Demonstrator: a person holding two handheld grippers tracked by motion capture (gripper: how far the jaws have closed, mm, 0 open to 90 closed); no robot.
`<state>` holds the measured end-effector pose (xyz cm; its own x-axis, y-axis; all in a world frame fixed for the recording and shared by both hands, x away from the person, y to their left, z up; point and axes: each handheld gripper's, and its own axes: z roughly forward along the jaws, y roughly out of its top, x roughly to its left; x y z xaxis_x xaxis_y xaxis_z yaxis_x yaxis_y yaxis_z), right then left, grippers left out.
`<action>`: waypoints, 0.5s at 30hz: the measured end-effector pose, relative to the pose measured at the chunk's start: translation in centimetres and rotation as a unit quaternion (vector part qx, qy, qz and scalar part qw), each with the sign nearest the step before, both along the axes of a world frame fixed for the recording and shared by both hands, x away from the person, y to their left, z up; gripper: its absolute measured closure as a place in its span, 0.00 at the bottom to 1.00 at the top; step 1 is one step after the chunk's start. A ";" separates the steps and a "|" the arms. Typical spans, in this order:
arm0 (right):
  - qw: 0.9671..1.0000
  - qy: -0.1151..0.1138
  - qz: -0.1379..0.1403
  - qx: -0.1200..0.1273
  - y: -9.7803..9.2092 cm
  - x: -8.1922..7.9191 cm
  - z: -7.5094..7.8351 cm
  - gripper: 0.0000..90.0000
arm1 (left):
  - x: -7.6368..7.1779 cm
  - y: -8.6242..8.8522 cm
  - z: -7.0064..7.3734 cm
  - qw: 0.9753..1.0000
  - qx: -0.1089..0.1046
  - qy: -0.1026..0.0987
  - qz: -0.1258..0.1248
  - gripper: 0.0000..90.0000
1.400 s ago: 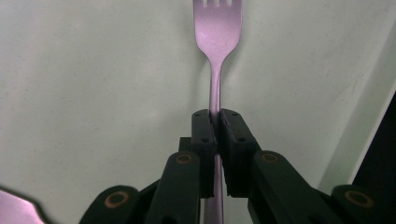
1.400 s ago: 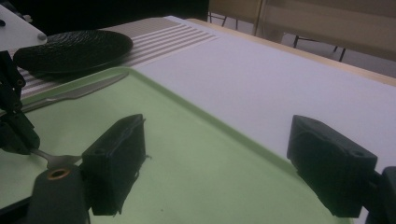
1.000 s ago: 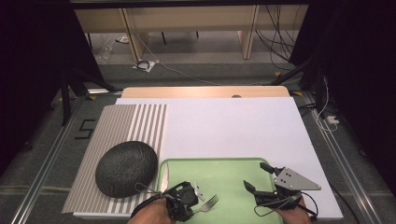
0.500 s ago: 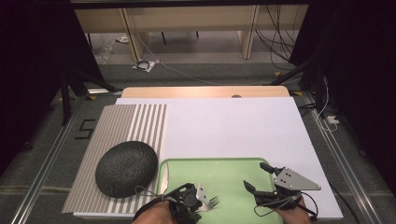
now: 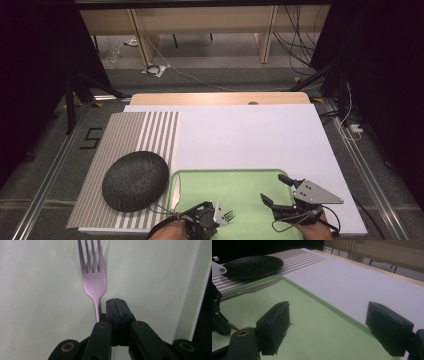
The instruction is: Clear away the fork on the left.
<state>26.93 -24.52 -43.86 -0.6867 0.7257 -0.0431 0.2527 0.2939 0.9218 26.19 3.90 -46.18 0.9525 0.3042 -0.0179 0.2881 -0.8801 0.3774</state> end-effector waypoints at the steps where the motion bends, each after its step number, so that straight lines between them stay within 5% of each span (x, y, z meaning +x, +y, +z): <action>1: 1.000 0.000 0.000 0.000 0.0 0.0 0.0 0.23 | 0.1 0.1 0.0 1.000 -0.002 0.000 0.002 0.99; 15: 1.000 0.002 0.000 0.001 0.0 0.0 0.0 0.23 | 1.5 1.5 -0.2 0.999 -0.020 -0.010 0.029 0.99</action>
<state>26.97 -24.50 -43.89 -0.6870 0.7255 -0.0398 0.2556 0.2926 0.9214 27.67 5.36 -46.38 0.9337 0.3579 -0.0132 0.3303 -0.8462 0.4181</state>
